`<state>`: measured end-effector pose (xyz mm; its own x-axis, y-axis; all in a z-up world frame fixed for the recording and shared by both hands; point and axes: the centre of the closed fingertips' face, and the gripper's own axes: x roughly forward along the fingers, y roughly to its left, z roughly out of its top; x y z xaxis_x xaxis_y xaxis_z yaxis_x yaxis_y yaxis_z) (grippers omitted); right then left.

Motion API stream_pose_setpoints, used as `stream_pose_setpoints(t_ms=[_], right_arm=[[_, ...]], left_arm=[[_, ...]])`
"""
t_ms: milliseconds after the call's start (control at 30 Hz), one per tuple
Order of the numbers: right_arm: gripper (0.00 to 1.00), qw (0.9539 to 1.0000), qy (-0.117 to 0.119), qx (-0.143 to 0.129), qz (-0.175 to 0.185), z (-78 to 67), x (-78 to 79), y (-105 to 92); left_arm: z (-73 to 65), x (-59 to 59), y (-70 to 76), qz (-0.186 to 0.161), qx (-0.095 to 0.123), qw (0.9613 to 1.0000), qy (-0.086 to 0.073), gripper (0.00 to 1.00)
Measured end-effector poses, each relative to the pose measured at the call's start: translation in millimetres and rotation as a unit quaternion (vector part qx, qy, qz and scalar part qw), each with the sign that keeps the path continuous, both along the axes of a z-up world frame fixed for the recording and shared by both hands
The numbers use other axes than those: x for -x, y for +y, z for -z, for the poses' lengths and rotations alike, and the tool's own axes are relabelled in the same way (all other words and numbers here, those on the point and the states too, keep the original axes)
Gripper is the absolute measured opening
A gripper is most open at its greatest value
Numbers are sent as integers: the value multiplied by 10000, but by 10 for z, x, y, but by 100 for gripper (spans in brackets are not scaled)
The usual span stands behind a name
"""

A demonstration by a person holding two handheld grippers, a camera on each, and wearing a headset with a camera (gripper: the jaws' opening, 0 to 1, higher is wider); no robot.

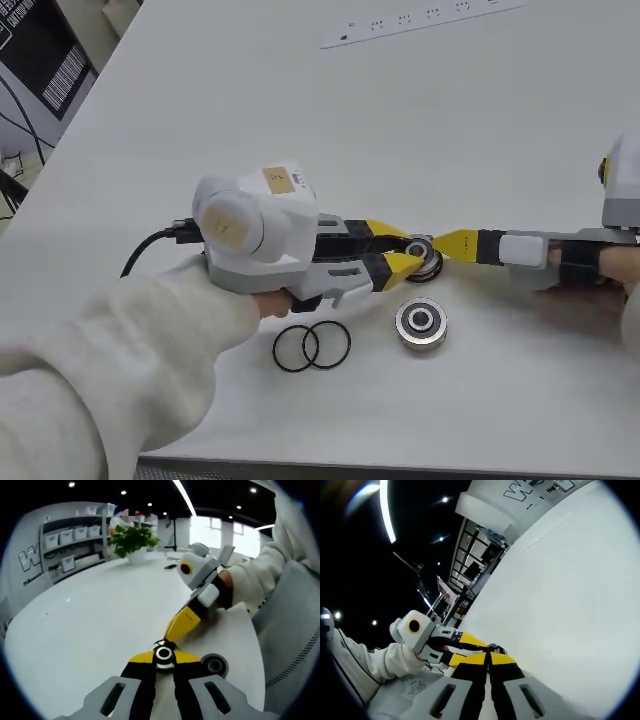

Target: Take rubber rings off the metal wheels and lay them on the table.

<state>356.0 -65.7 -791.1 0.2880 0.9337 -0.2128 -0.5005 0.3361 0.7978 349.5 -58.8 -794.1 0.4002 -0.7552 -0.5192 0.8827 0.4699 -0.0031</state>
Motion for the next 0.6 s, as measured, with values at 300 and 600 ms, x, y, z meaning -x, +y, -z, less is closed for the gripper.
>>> stream_pose_setpoints(t_ms=[300,600], right_arm=[[0,10000,-44,-85,-18,-22,4,12],[0,9998,-8,-196,-38,-48,9,13]], left_arm=[[5,-6,2,-9,3,10000,-5,13],[5,-4,-3,-7,6,10000,-16,13]])
